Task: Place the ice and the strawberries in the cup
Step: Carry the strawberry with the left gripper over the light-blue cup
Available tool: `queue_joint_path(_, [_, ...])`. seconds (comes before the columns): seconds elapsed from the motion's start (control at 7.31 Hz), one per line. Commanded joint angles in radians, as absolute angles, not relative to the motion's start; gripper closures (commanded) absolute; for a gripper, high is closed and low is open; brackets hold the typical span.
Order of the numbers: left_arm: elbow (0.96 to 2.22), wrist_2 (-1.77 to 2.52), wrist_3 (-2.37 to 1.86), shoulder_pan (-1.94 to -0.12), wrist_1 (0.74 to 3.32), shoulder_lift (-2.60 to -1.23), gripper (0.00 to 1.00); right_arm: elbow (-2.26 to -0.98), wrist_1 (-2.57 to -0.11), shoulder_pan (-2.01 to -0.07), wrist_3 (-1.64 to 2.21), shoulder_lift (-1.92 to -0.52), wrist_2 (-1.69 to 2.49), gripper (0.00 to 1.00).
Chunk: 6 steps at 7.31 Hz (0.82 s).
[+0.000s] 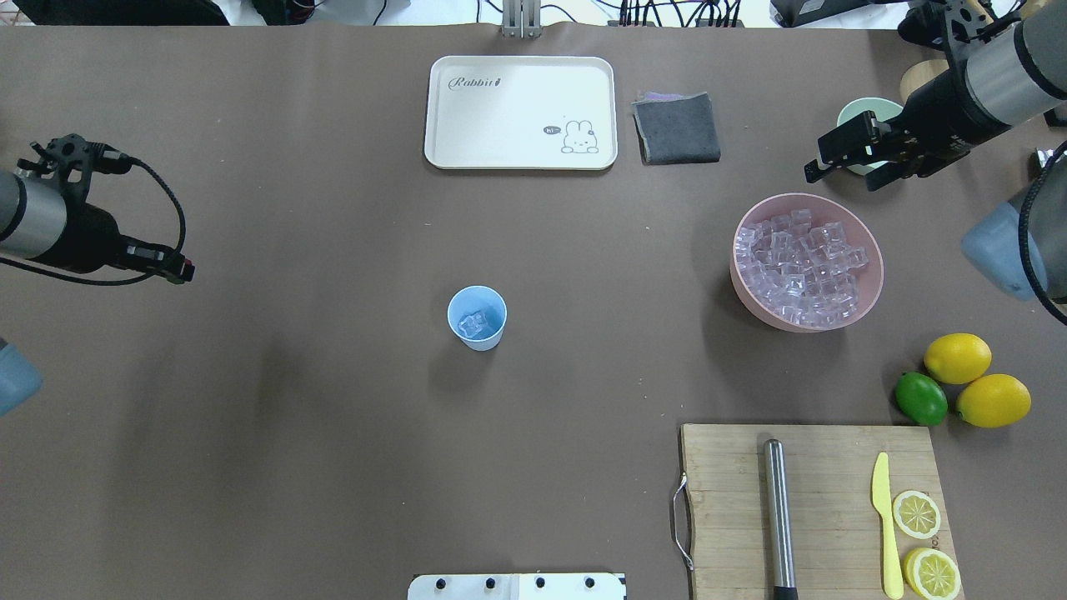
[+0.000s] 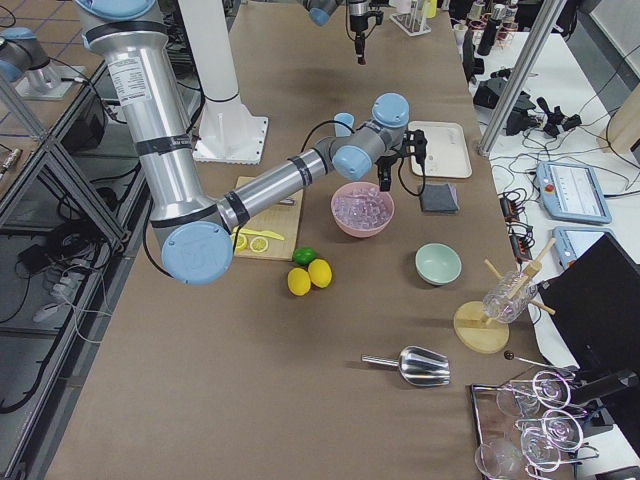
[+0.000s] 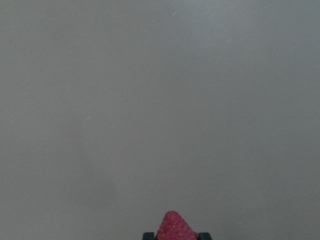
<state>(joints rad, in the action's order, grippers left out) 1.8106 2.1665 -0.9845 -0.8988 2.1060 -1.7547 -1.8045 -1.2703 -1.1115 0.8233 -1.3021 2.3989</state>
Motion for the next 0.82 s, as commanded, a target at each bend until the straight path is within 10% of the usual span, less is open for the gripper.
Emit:
queue_joint_path(0.0, [1.816,2.142,-1.209,-0.812,2.095,-1.88,1.0,-1.786,-1.278,-1.137,0.809,-1.304,2.341,0.01])
queue_joint_path(0.68, [1.907,1.939,-1.42,-0.585,1.895,-2.058,1.0,-1.744,-1.281,-1.204,0.617,-1.351,2.339,0.01])
